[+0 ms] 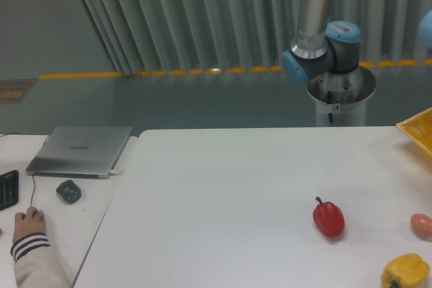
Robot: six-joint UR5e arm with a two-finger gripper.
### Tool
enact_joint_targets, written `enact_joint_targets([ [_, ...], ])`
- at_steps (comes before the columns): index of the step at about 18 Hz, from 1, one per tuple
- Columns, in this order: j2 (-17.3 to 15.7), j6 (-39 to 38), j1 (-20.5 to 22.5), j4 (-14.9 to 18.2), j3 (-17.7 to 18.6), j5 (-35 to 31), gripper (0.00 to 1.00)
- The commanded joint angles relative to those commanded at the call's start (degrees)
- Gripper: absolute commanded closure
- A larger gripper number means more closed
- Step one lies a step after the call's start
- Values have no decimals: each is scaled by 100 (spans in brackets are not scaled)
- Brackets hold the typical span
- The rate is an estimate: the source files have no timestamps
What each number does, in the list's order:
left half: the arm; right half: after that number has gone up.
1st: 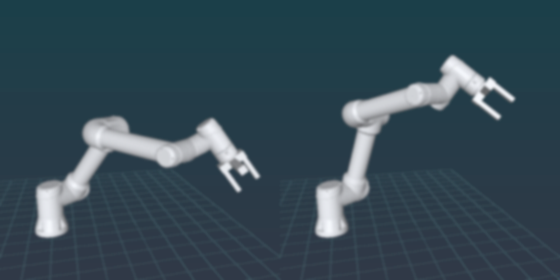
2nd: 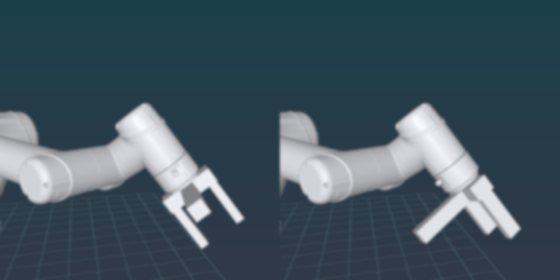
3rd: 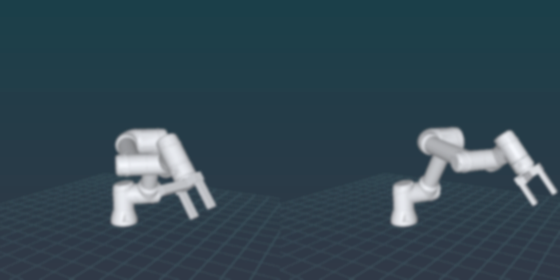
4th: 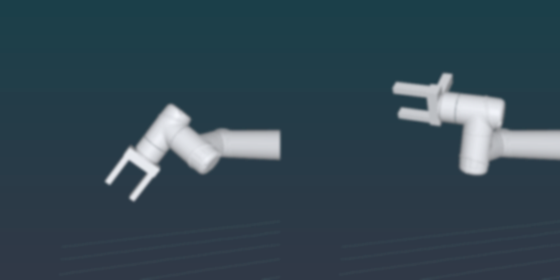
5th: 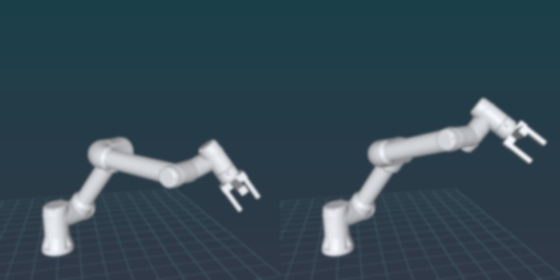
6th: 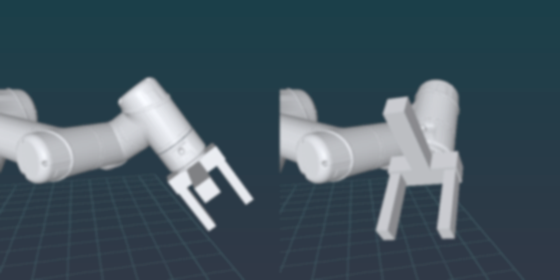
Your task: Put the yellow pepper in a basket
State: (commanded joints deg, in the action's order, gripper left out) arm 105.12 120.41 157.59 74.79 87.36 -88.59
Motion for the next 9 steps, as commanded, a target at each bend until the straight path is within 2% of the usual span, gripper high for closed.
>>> enact_joint_targets([
  [9,-9,0,9,0,44,9,0],
])
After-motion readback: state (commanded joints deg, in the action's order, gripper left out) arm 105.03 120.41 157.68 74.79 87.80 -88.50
